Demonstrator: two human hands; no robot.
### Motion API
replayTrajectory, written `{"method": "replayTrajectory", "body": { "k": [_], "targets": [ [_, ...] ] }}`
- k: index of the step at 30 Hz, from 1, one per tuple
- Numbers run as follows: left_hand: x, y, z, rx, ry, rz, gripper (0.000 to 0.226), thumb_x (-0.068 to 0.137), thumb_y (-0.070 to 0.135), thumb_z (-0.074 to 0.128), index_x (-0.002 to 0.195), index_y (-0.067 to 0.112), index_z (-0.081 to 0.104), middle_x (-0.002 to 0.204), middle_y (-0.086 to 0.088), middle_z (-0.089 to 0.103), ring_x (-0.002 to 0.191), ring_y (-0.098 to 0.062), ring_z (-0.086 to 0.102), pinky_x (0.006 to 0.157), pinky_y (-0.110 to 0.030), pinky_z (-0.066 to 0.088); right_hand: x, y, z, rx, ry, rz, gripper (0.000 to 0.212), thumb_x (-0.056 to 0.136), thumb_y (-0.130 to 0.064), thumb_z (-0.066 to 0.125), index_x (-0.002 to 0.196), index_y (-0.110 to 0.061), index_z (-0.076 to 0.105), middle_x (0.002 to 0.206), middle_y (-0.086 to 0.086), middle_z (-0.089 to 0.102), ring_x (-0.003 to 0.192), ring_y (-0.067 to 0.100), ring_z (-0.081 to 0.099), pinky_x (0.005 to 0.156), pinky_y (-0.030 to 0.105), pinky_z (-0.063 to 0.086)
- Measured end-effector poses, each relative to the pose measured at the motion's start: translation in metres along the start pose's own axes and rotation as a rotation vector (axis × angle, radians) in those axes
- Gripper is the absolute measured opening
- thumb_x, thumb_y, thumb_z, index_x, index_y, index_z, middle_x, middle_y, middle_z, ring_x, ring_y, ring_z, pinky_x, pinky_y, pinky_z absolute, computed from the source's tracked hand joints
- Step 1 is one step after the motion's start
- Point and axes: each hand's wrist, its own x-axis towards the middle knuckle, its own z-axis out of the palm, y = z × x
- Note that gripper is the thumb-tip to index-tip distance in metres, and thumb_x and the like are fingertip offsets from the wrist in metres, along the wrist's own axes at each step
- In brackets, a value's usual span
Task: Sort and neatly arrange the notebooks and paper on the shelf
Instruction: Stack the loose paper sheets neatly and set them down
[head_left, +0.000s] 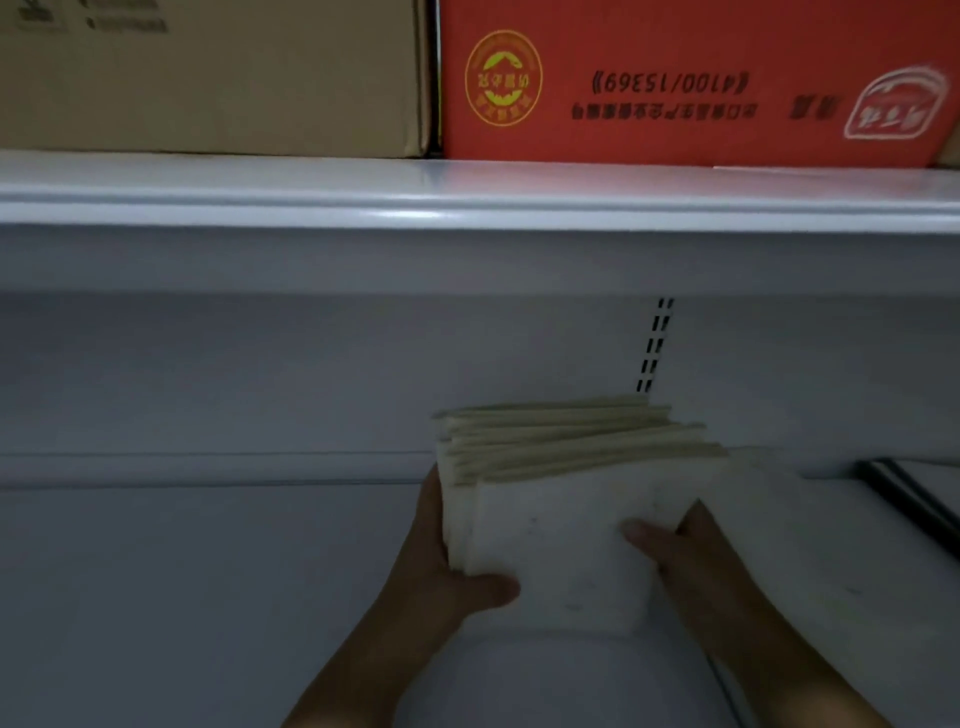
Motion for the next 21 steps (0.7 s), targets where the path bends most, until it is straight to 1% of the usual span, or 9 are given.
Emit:
{"method": "replayTrajectory", "body": {
  "k": [2, 5, 8, 12, 13, 15, 17, 19, 21],
  "targets": [
    [0.009, -0.002, -0.001, -0.028, 0.001, 0.015, 0.103, 0.042, -0.007, 0.073, 0.135, 0.022, 0.040, 0.112, 0.013, 0.065, 0.093, 0.007, 0.065, 0.066, -0.010, 0.051, 0.004, -0.008, 0.012, -0.143, 0.052, -0.065, 0.093, 0.037, -0.071, 0.078, 0.116, -0.028, 0.056, 0.107, -0.022, 0.068, 0.102, 0.000, 0.063, 0.088, 0.016, 0.049],
    [0.013, -0.012, -0.004, -0.048, 0.027, 0.017, 0.102, 0.033, 0.000, 0.077, 0.128, 0.023, 0.047, 0.107, 0.011, 0.071, 0.096, -0.003, 0.067, 0.066, -0.017, 0.054, 0.002, -0.012, 0.019, -0.303, 0.222, -0.121, 0.065, 0.079, -0.038, 0.068, 0.132, -0.009, 0.045, 0.123, -0.001, 0.052, 0.124, 0.019, 0.047, 0.098, 0.017, 0.025],
    [0.016, -0.018, -0.009, -0.059, -0.008, 0.001, 0.096, 0.031, 0.004, 0.079, 0.120, 0.024, 0.050, 0.108, 0.013, 0.071, 0.097, -0.003, 0.067, 0.068, -0.017, 0.054, 0.003, -0.011, 0.022, -0.421, 0.305, -0.162, 0.083, 0.069, -0.046, 0.069, 0.135, -0.005, 0.040, 0.133, 0.006, 0.049, 0.130, 0.020, 0.042, 0.092, 0.004, 0.016],
    [0.020, -0.014, -0.013, -0.079, -0.051, -0.003, 0.099, 0.044, -0.009, 0.074, 0.132, 0.021, 0.040, 0.123, 0.011, 0.062, 0.103, 0.005, 0.063, 0.073, -0.013, 0.052, 0.010, -0.028, 0.031, -0.283, 0.183, -0.133, 0.088, 0.050, -0.081, 0.057, 0.115, -0.026, 0.037, 0.100, -0.026, 0.044, 0.099, -0.011, 0.051, 0.066, -0.013, 0.029],
    [0.020, -0.011, -0.013, -0.059, -0.059, 0.009, 0.103, 0.045, -0.007, 0.077, 0.134, 0.025, 0.036, 0.126, 0.014, 0.057, 0.105, 0.008, 0.060, 0.075, -0.011, 0.051, 0.010, -0.030, 0.034, -0.277, 0.173, -0.128, 0.096, 0.042, -0.087, 0.046, 0.114, -0.026, 0.036, 0.100, -0.026, 0.042, 0.101, -0.007, 0.050, 0.064, -0.014, 0.028],
    [0.019, -0.010, -0.011, -0.017, -0.052, 0.028, 0.108, 0.043, 0.000, 0.083, 0.134, 0.032, 0.034, 0.125, 0.020, 0.057, 0.105, 0.013, 0.058, 0.074, -0.008, 0.050, 0.011, -0.021, 0.034, -0.340, 0.200, -0.136, 0.128, 0.028, -0.091, 0.053, 0.129, -0.016, 0.033, 0.112, -0.016, 0.040, 0.112, 0.007, 0.045, 0.067, -0.016, 0.024],
    [0.018, -0.014, -0.008, -0.001, -0.033, 0.035, 0.108, 0.037, 0.011, 0.088, 0.133, 0.027, 0.039, 0.117, 0.018, 0.065, 0.102, 0.010, 0.061, 0.072, -0.009, 0.051, 0.010, -0.012, 0.033, -0.371, 0.205, -0.133, 0.140, 0.024, -0.079, 0.055, 0.140, -0.006, 0.025, 0.118, -0.008, 0.032, 0.120, 0.009, 0.034, 0.076, -0.014, 0.018],
    [0.017, -0.018, -0.009, -0.014, -0.034, 0.017, 0.112, 0.026, 0.024, 0.092, 0.129, 0.022, 0.046, 0.111, 0.018, 0.069, 0.098, 0.002, 0.065, 0.070, -0.015, 0.054, 0.010, -0.014, 0.034, -0.358, 0.204, -0.162, 0.118, 0.039, -0.069, 0.061, 0.138, -0.011, 0.032, 0.118, -0.009, 0.038, 0.120, 0.004, 0.041, 0.084, -0.007, 0.022],
    [0.017, -0.023, -0.013, -0.048, -0.028, -0.008, 0.118, 0.020, 0.037, 0.095, 0.127, 0.021, 0.049, 0.111, 0.008, 0.070, 0.100, -0.008, 0.067, 0.074, -0.023, 0.057, 0.007, -0.013, 0.030, -0.327, 0.173, -0.203, 0.075, 0.052, -0.057, 0.064, 0.119, -0.029, 0.042, 0.111, -0.018, 0.047, 0.101, -0.024, 0.048, 0.078, -0.010, 0.028]
  ]
}}
